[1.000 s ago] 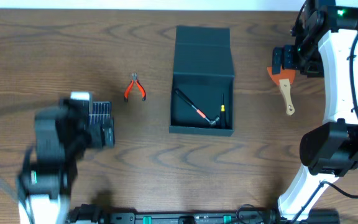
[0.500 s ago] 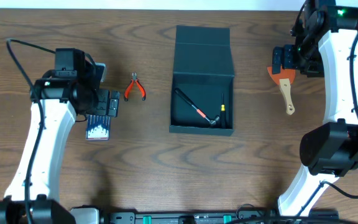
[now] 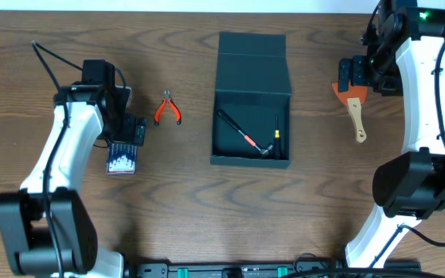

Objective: Pack container
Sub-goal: 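Move the left gripper over the clear screwdriver-set case, then lower the left gripper and close it on the screwdriver case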

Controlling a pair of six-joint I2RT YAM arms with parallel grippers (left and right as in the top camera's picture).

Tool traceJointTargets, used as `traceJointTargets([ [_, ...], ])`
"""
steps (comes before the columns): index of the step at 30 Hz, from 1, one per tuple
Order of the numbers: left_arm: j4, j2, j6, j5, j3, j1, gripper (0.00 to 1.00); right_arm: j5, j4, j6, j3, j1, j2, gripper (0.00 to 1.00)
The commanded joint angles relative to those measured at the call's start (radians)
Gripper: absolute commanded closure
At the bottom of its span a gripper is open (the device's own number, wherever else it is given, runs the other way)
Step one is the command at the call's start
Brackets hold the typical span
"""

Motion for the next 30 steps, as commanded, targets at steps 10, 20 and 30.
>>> traceJointTargets([
  [10,0.053,0.119,-0.052,0.110,0.000,0.056,0.02,0.003,-0.001,0.013,0.013,-0.004,-0.013,0.01],
  [20,0.105,0.122,-0.030,0.105,-0.059,0.064,0.02,0.003,-0.001,0.013,0.013,-0.004,-0.013,0.01],
  [30,0.109,0.132,-0.031,0.086,-0.062,0.064,0.01,0.003,-0.001,0.013,0.013,-0.004,-0.013,0.01],
])
